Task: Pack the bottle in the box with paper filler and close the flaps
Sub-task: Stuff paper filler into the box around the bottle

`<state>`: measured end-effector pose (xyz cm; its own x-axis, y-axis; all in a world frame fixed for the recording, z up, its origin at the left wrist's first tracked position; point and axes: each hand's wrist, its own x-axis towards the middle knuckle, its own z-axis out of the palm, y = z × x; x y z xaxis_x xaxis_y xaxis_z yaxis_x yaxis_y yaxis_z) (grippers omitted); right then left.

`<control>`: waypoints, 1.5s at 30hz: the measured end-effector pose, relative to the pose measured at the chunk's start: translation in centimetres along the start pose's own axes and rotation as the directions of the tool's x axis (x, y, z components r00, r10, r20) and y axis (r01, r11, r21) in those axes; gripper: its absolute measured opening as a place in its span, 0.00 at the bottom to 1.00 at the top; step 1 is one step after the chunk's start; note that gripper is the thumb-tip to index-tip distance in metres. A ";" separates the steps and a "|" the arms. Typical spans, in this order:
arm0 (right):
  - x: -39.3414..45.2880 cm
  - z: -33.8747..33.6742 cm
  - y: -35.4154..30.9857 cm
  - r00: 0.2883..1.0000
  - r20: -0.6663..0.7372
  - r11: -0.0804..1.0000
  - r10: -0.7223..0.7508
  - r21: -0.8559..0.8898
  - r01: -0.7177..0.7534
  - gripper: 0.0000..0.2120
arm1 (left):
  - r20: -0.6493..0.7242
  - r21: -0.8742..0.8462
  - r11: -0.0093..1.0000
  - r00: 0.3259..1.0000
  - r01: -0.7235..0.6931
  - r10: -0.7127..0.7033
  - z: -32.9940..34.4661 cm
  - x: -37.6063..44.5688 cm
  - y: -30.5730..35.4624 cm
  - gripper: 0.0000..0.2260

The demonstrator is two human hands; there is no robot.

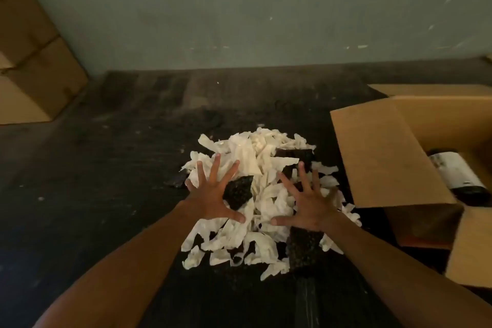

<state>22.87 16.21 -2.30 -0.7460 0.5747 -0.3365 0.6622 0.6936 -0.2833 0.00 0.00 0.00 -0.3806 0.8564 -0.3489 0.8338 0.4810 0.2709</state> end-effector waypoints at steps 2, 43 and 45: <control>1.6 1.1 0.3 0.997 0.076 0.997 0.008 -0.079 -0.002 0.58 | 0.087 -0.011 0.999 0.995 0.046 -0.044 1.0 1.5 -0.4 0.62; -7.8 -16.4 -7.3 0.811 -0.572 0.857 0.126 0.475 0.202 0.17 | -0.348 -0.393 0.893 0.863 0.221 -0.367 -11.9 -11.2 1.6 0.32; -9.4 -17.6 -6.7 0.790 -0.595 0.865 0.145 0.465 0.191 0.17 | -0.369 -0.394 0.897 0.859 0.200 -0.354 -12.3 -11.8 2.0 0.28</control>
<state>24.19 13.78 18.62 -0.5356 0.8132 0.2278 0.4625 0.5081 -0.7266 1.29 -6.83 15.71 -0.7700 0.6348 -0.0644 0.5142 0.6770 0.5265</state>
